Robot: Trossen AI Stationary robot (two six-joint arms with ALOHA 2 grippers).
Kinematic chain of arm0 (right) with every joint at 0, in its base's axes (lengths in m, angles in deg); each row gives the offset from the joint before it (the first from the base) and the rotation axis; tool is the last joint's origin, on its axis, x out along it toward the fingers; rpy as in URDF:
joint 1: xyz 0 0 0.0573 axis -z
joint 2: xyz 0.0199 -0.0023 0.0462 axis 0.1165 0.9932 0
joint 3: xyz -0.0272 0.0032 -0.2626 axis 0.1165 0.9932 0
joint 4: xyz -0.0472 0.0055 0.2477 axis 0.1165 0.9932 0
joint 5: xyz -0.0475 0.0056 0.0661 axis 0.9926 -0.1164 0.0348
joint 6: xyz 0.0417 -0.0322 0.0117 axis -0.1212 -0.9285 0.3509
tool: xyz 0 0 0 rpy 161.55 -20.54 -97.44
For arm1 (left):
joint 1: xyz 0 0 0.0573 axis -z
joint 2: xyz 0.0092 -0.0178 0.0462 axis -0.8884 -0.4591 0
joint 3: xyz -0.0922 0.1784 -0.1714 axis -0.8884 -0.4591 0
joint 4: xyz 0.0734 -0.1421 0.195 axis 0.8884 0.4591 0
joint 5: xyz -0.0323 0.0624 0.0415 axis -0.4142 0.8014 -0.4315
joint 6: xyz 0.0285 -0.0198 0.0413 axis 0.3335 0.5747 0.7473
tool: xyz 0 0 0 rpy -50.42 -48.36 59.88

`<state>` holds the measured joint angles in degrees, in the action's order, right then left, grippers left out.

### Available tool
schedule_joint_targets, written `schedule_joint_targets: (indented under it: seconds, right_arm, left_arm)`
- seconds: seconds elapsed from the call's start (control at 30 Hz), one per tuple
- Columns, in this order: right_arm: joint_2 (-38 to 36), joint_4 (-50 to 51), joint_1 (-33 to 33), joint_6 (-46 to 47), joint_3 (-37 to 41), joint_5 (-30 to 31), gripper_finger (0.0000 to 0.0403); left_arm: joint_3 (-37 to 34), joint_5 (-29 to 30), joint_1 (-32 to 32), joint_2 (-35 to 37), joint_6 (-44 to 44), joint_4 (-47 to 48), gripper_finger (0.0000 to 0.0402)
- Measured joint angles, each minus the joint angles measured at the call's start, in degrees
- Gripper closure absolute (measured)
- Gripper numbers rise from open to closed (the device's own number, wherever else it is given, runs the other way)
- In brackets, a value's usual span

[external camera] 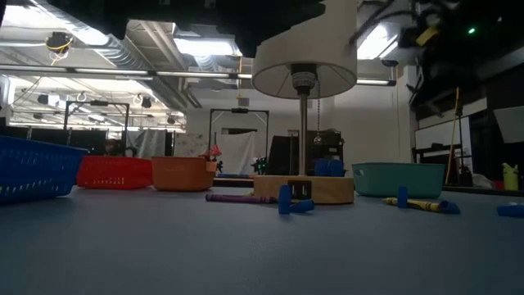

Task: Sort crayons
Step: Put the gray crayon into the green bin

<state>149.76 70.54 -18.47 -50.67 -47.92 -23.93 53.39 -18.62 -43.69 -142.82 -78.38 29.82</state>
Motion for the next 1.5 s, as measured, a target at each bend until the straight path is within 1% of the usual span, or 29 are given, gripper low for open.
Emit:
schedule_joint_targets:
  seconds: [0.13,0.43,0.53,0.6,0.87,1.13,1.4,1.5]
  right_arm:
    - [0.0,-0.3,6.1,-5.1,0.0,-0.8,0.0370]
    - [0.0,-7.8,15.4,-19.4,0.0,-14.5,0.0370]
    - [0.0,-10.3,17.8,-23.4,0.1,-16.8,0.0370]
    - [0.0,-11.5,19.4,-25.1,0.1,-17.2,0.0370]
    - [0.0,-13.2,23.6,-25.2,0.1,-18.1,0.0370]
    - [0.0,-13.3,23.9,-27.9,0.1,-17.7,0.0370]
    - [0.0,-13.3,23.9,-28.1,0.1,-17.3,0.0369]
    - [0.0,-13.3,23.9,-28.1,0.1,-15.8,0.0357]
  left_arm:
    - [0.0,0.0,0.0,0.0,0.0,0.0,0.0290]
    - [0.0,0.0,0.0,0.0,0.0,0.0,0.0290]
    - [0.0,0.0,0.0,0.0,0.0,0.0,0.0290]
    - [0.0,0.0,0.0,0.0,0.0,0.0,0.0290]
    - [0.0,0.0,0.0,0.0,0.0,0.0,0.0290]
    - [0.0,0.0,0.0,0.0,0.0,0.0,0.0290]
    - [0.0,0.0,0.0,0.0,0.0,0.0,0.0290]
    - [0.0,0.0,0.0,0.0,0.0,0.0,0.0290]
